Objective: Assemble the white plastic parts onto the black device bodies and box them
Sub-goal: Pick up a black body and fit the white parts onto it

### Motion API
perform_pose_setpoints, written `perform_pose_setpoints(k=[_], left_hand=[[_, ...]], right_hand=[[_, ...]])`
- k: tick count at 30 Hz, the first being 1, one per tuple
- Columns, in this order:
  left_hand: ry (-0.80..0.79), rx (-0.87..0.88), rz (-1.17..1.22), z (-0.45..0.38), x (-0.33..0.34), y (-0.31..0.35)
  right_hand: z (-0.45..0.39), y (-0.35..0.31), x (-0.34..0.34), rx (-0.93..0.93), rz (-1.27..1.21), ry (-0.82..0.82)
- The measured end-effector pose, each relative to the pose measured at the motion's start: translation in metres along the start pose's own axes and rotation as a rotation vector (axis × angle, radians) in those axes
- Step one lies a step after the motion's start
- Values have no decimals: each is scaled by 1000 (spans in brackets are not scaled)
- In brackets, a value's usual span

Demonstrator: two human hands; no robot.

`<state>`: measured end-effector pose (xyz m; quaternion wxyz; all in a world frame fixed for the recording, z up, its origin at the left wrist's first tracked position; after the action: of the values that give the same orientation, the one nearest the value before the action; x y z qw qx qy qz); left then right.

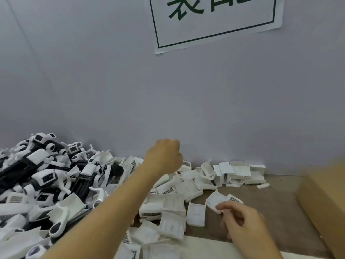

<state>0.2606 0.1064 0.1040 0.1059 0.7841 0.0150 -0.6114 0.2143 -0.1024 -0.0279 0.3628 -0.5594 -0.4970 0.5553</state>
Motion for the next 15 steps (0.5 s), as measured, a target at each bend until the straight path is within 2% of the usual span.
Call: perform_pose_setpoints(k=[2, 6, 8, 10, 13, 15], left_hand=[[-167, -24, -275, -14, 13, -27], [-513, -183, -701, -9, 43, -114], [-588, -245, -890, 4, 48, -151], [-480, -220, -932, 7, 44, -165], [-276, -87, -950, 5, 31, -157], [-216, -47, -935, 3, 22, -149]], right_hand=[[0, 2, 3, 22, 7, -5], [-2, 7, 2, 49, 3, 0], [-3, 9, 3, 55, 18, -6], [-3, 11, 3, 68, 15, -7], [-3, 14, 4, 81, 31, -8], [-4, 14, 4, 85, 21, -12]])
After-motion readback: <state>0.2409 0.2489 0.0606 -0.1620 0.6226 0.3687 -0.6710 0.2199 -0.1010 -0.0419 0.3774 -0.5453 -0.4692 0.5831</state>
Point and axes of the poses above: each hand's wrist, its own z-axis away from the middle knuckle, its own x-axis out of the palm, y = z × x, the point moved 10 cm from there along -z, towards the middle knuckle, and after that the axes turned 1 degree about y, right-handed, at the moved point
